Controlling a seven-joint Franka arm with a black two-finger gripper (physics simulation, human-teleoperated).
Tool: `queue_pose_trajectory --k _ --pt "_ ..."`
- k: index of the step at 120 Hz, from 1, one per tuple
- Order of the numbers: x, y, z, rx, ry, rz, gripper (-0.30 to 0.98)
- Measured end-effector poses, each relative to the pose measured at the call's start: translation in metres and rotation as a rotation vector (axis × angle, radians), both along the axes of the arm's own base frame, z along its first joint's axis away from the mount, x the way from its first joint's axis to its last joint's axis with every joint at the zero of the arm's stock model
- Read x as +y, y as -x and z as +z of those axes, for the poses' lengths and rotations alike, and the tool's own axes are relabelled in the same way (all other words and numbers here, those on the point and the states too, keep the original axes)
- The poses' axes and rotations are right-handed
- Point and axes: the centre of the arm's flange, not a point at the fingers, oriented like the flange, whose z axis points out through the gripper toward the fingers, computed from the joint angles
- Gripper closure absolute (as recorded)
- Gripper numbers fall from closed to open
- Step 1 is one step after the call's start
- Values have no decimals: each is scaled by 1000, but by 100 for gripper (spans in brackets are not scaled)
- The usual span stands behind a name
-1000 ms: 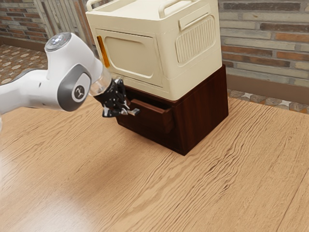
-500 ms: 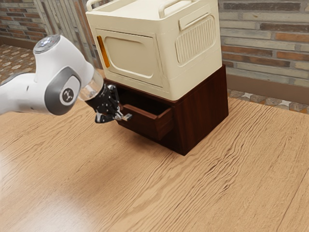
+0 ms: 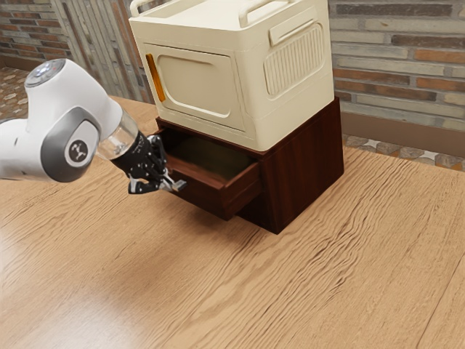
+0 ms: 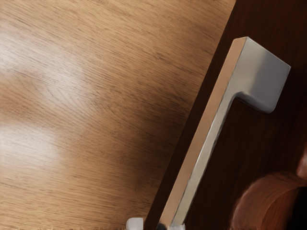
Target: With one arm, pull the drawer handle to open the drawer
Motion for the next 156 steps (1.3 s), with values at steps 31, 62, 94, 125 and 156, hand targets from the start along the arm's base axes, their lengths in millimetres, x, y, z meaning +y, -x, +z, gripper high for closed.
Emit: queue_pose_trajectory --k 31,62,94,125,156 --pt "3 18 2 10 17 2 79" --pt "7 39 1 16 31 5 79" --pt "16 58 1 24 40 20 79" --pt "13 69 -5 36 55 18 79" --pt "9 82 -2 28 65 14 79"
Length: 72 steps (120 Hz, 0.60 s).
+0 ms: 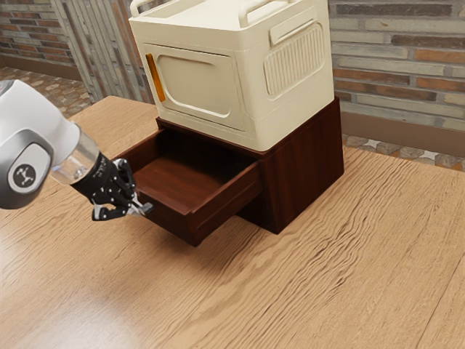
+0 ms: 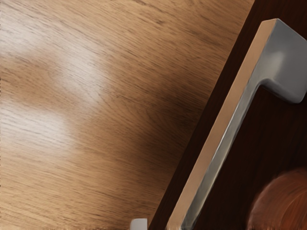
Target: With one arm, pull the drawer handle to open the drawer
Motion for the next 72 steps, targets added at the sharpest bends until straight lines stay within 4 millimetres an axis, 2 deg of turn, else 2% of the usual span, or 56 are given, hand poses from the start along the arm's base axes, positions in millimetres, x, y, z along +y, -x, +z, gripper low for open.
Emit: queue_pose_trajectory --k 21,41,51,72 --pt "0 2 2 -4 3 3 79" --pt "8 8 3 -6 1 22 79" --pt "6 8 4 -6 -3 20 74" --pt "5 12 12 -20 -6 19 56"
